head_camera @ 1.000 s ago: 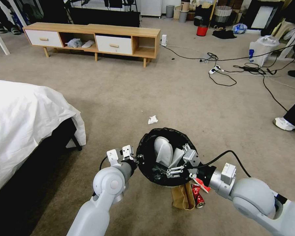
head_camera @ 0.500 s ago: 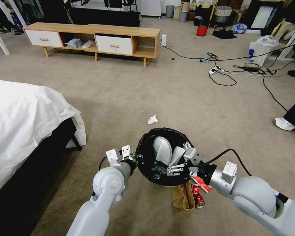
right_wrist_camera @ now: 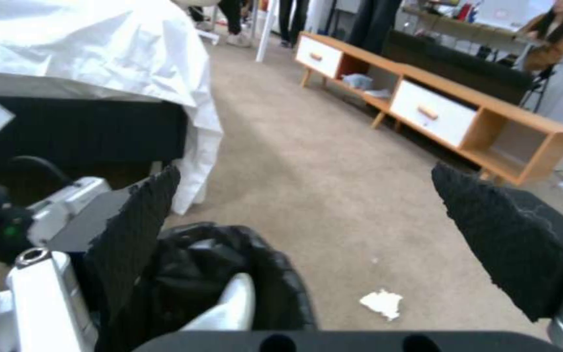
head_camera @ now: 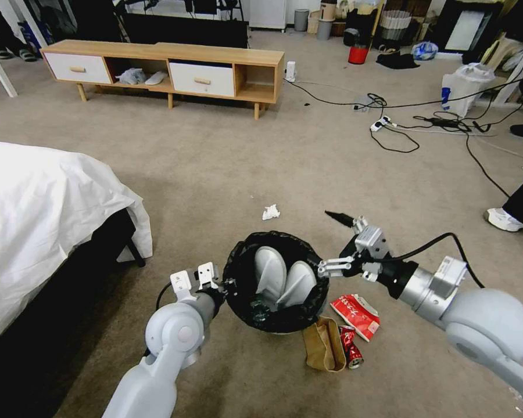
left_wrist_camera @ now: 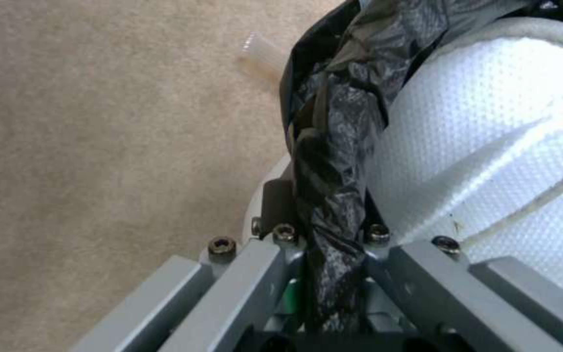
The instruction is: Pick up the trash bin, then pick up the garbage from the floor and place it into the trash bin.
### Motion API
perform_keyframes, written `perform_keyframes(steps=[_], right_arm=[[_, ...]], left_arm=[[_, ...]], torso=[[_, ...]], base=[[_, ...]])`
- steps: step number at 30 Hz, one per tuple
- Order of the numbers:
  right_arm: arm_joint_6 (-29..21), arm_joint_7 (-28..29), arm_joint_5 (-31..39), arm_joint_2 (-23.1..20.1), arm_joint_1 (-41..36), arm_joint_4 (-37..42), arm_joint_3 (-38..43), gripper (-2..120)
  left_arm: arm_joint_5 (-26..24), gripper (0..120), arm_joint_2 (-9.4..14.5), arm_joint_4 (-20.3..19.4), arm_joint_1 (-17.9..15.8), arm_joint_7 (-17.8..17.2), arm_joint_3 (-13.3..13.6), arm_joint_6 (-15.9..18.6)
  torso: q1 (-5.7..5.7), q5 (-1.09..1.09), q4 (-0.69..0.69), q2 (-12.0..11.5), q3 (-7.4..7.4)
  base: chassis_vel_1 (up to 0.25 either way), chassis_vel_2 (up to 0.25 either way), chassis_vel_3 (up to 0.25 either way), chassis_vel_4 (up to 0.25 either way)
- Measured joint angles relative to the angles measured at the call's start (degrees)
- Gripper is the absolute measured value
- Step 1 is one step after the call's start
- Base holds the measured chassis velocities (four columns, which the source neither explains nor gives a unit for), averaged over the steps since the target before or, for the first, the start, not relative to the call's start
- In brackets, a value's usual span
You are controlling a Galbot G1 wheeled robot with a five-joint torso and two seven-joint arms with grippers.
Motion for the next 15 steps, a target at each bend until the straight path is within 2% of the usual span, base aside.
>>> perform_keyframes(steps=[8, 9, 15], right_arm=[[0.2, 0.0, 0.2, -1.7, -7.3, 0.3, 9.3, 99], [0.6, -0.1, 0.2, -2.3, -11.0, 0.2, 14.0, 99], [1.7, -0.7, -1.4, -2.5, -19.8, -0.1, 23.1, 99]], left_arm=[[0.7, 2, 0.7, -1.1, 1.9, 0.8, -1.6, -0.4], [1.0, 2, 0.9, -1.5, 2.6, 1.1, -2.1, -0.5], [1.2, 2, 1.2, -2.4, 4.1, 1.2, -3.8, -0.8]], torso=[[0.00, 0.01, -0.01, 0.0, 0.00], [0.00, 0.01, 0.00, 0.0, 0.00], [0.00, -0.01, 0.00, 0.0, 0.00]], base=[[0.000, 0.000, 0.000, 0.000], [0.000, 0.000, 0.000, 0.000], [0.000, 0.000, 0.000, 0.000]])
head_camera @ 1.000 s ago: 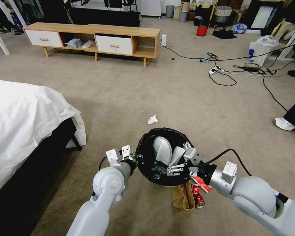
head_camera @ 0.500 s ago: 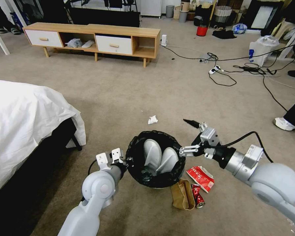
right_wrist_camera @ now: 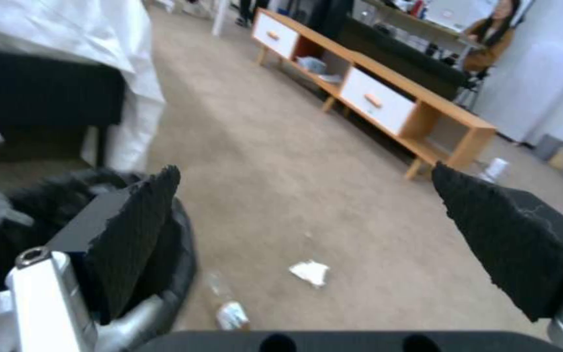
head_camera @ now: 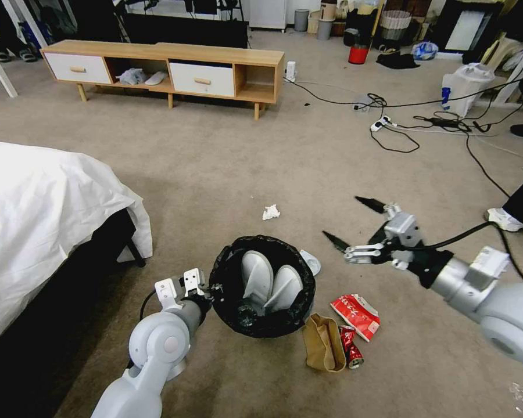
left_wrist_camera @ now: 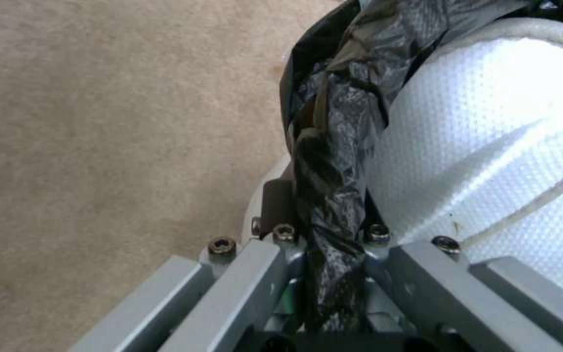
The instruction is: Pick up the trash bin, then pick up the garbage from the floor and place it into the trash bin.
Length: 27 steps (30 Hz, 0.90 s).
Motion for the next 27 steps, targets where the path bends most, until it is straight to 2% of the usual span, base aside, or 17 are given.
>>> perform_keyframes(steps=[5, 12, 21, 27], right_arm=[[0.9, -0.2, -3.3, 2.4, -5.9, -0.8, 2.8, 99], [0.9, 0.7, -6.6, 5.7, -6.7, -3.0, 0.1, 99], [-0.1, 2.6, -8.2, 8.1, -5.1, -6.0, -6.1, 99], [-1.6, 4.3, -6.5, 6.6, -5.0, -7.1, -8.6, 99]], left_arm=[[0.7, 2, 0.7, -0.8, 2.4, 0.7, -1.4, -0.3], [2.9, 2, 1.1, -1.5, 5.4, 2.3, -2.4, -0.8], [3.5, 2, 1.1, -1.5, 5.7, 3.0, -2.8, -1.0], [3.0, 2, 1.5, -1.5, 5.4, 3.2, -2.5, -1.1]], torso=[[0.00, 0.02, -0.02, 0.0, 0.00], [0.00, 0.02, -0.01, 0.0, 0.00], [0.00, 0.02, -0.01, 0.0, 0.00], [0.00, 0.00, -0.01, 0.0, 0.00]], base=[[0.000, 0.000, 0.000, 0.000], [0.000, 0.000, 0.000, 0.000], [0.000, 0.000, 0.000, 0.000], [0.000, 0.000, 0.000, 0.000]])
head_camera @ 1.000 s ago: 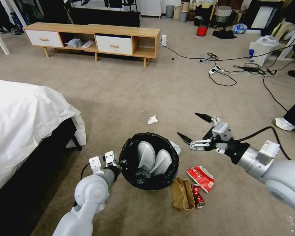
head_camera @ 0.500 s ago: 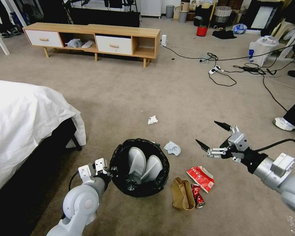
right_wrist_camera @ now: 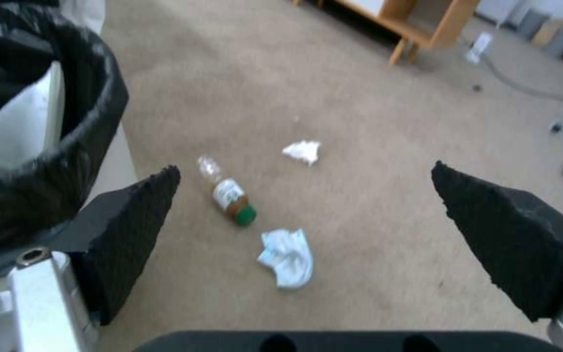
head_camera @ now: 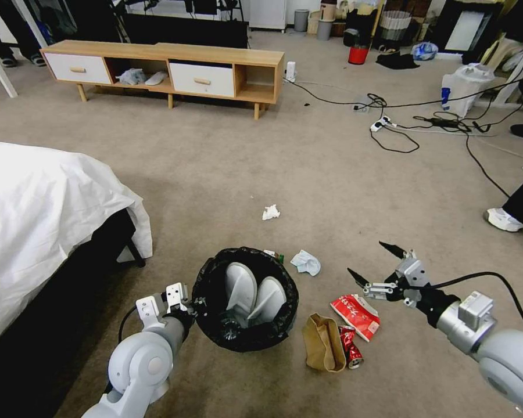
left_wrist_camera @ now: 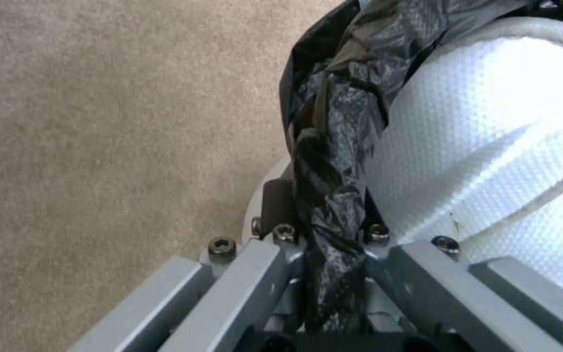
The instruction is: Pick up the trash bin, then pick up the garbage from the floor and place it into the trash bin.
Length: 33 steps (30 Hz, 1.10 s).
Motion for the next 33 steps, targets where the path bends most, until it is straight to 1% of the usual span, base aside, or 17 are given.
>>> perform_keyframes(steps=[7, 9, 10, 12, 13, 15, 17, 18, 19, 22, 24, 26, 28, 29, 31, 32, 33], right_arm=[[-1.6, 3.1, 3.6, 0.0, 2.6, -0.9, -5.6, 99], [-2.1, 4.2, 4.9, 1.4, 4.6, -1.9, -8.9, 99], [-2.1, 4.2, 4.9, 1.4, 4.6, -1.9, -8.9, 99], [-4.2, 6.4, 7.5, 3.0, 7.5, -2.6, -13.3, 99], [-4.2, 6.4, 7.5, 3.0, 7.5, -2.6, -13.3, 99], [-7.9, 11.2, 11.4, 3.6, 10.3, -2.5, -17.9, 99], [-8.7, 12.0, 12.2, 3.5, 10.9, -2.4, -18.7, 99], [-10.9, 13.6, 14.4, 3.5, 12.8, -2.1, -20.7, 99], [-10.9, 13.6, 14.4, 3.5, 12.8, -2.1, -20.7, 99], [-17.1, 19.2, 21.1, 3.3, 17.0, -1.1, -24.4, 99], [-18.6, 20.5, 22.3, 3.2, 17.7, -1.0, -25.1, 99], [-18.7, 20.6, 22.4, 3.2, 17.8, -1.0, -25.1, 99], [-22.6, 25.1, 25.9, 3.1, 18.8, -0.7, -26.9, 100], [-22.6, 25.1, 25.9, 3.1, 18.8, -0.7, -26.9, 100], [-25.0, 28.0, 29.7, 3.3, 18.8, -0.1, -27.4, 100], [-25.0, 28.0, 29.7, 3.3, 18.8, -0.1, -27.4, 100], [-26.3, 29.2, 31.8, 3.5, 19.0, 0.2, -27.6, 100]], left_arm=[[0.5, 2, 0.1, -0.2, 0.3, 0.3, -0.4, 0.0], [1.0, 2, -0.2, -0.1, 0.3, 0.5, -1.0, 0.0], [1.0, 2, -0.2, -0.1, 0.3, 0.5, -1.0, 0.0], [1.0, 2, -0.4, 0.0, 0.3, 0.5, -1.7, 0.0], [1.0, 2, -0.4, 0.0, 0.3, 0.5, -1.7, 0.0], [1.4, 2, -0.6, 0.0, 0.3, 0.5, -2.3, 0.0], [1.4, 2, -0.8, 0.1, 0.3, 0.5, -2.5, 0.0], [1.5, 2, -1.2, 0.1, 0.3, 0.5, -2.8, 0.0], [1.5, 2, -1.2, 0.1, 0.3, 0.5, -2.8, 0.0], [1.7, 2, -2.0, 0.2, 0.1, 0.4, -3.6, 0.0], [1.7, 2, -2.3, 0.2, 0.0, 0.4, -3.8, 0.1], [1.7, 2, -2.3, 0.2, 0.0, 0.4, -3.8, 0.1], [1.9, 2, -3.0, 0.3, -0.2, 0.4, -4.3, 0.2], [1.9, 2, -3.0, 0.3, -0.2, 0.4, -4.3, 0.2], [2.0, 2, -3.3, 0.5, -0.7, 0.4, -4.3, 0.3], [2.0, 2, -3.3, 0.5, -0.7, 0.4, -4.3, 0.3], [2.0, 2, -3.4, 0.6, -0.9, 0.4, -4.3, 0.3]], torso=[[0.00, 0.00, 0.01, 0.0, 0.00], [0.00, 0.02, -0.01, 0.0, 0.00], [0.00, 0.02, -0.01, 0.0, 0.00], [0.00, 0.02, 0.00, 0.0, 0.00], [0.00, 0.02, 0.00, 0.0, 0.00], [0.00, 0.02, 0.00, 0.0, 0.00], [0.00, 0.02, 0.01, 0.0, 0.00], [0.00, 0.00, 0.00, 0.0, 0.01], [0.00, 0.00, 0.00, 0.0, 0.01], [0.00, 0.01, 0.02, 0.0, 0.01], [0.00, 0.01, 0.01, 0.0, 0.01], [0.00, 0.01, 0.01, 0.0, 0.01], [0.00, 0.01, 0.01, 0.0, 0.01], [0.00, 0.01, 0.01, 0.0, 0.01], [0.00, 0.01, 0.00, 0.0, 0.00], [0.00, 0.01, 0.00, 0.0, 0.00], [0.00, 0.01, -0.01, 0.0, 0.01]], base=[[0.000, 0.000, 0.000, 0.000], [0.000, 0.000, 0.000, 0.000], [0.000, 0.000, 0.000, 0.000], [0.000, 0.000, 0.000, 0.000], [0.000, 0.000, 0.000, 0.000], [0.000, 0.000, 0.000, 0.000], [0.000, 0.000, 0.000, 0.000], [0.000, 0.000, 0.000, 0.000], [0.000, 0.000, 0.000, 0.000], [0.000, 0.000, 0.000, 0.000], [0.000, 0.000, 0.000, 0.000], [0.000, 0.000, 0.000, 0.000], [0.000, 0.000, 0.000, 0.000], [0.000, 0.000, 0.000, 0.000], [0.000, 0.000, 0.000, 0.000], [0.000, 0.000, 0.000, 0.000], [0.000, 0.000, 0.000, 0.000]])
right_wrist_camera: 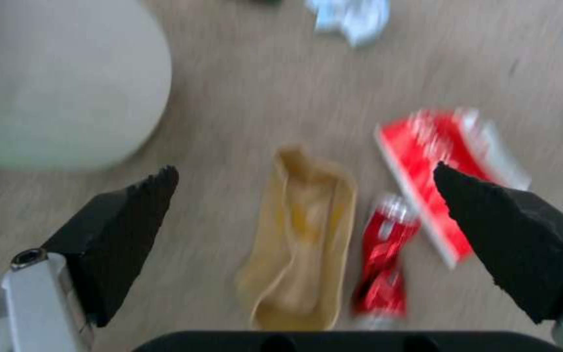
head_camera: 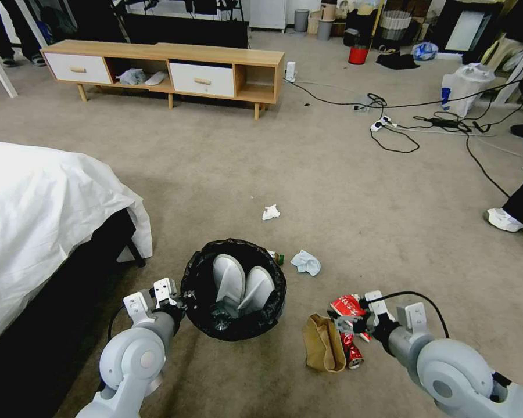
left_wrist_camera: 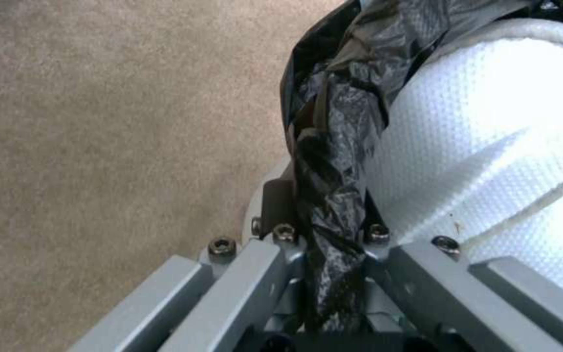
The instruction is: Pick up the trash bin, then pick up the garbage from the floor and place it into the trash bin.
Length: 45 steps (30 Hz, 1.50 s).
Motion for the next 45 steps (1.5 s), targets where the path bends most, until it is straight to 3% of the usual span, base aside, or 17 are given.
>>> perform_keyframes(steps=[5, 6, 11, 18, 29, 45], right_arm=[[-7.5, 6.4, 12.9, 2.9, 4.4, 0.8, -1.2, 100], [-7.5, 6.4, 12.9, 2.9, 4.4, 0.8, -1.2, 100], [-13.9, 18.6, 28.4, 7.5, 13.8, -0.3, -5.3, 100], [-14.0, 26.1, 38.2, 11.2, 22.5, -3.1, -11.5, 100], [-14.4, 29.0, 41.4, 12.6, 30.5, -7.4, -20.4, 100], [-14.1, 29.7, 37.9, 11.8, 29.2, -11.7, -23.4, 100]], left_arm=[[0.2, 2, -0.6, 0.5, -0.7, 0.1, 0.2, 0.1], [0.2, 2, -0.6, 0.5, -0.7, 0.1, 0.2, 0.1], [0.2, 2, -0.6, 0.6, -0.9, 0.1, 0.6, 0.1], [0.2, 2, -0.9, 0.9, -1.0, 0.4, 0.4, 0.1], [0.4, 2, -2.1, 1.4, -1.0, 1.1, -0.4, 0.0], [0.9, 2, -2.7, 2.3, -0.8, 1.8, -1.2, -0.4]], torso=[[0.00, 0.00, 0.01, 0.0, 0.00], [0.00, 0.00, 0.01, 0.0, 0.00], [0.00, 0.00, 0.02, 0.0, 0.00], [0.00, -0.01, 0.02, 0.0, 0.00], [0.00, 0.00, 0.01, 0.0, 0.00], [0.00, 0.00, 0.01, 0.0, -0.01]], base=[[0.000, 0.000, 0.000, 0.000], [0.000, 0.000, 0.000, 0.000], [0.000, 0.000, 0.000, 0.000], [0.000, 0.000, 0.000, 0.000], [0.000, 0.000, 0.000, 0.000], [0.000, 0.000, 0.000, 0.000]])
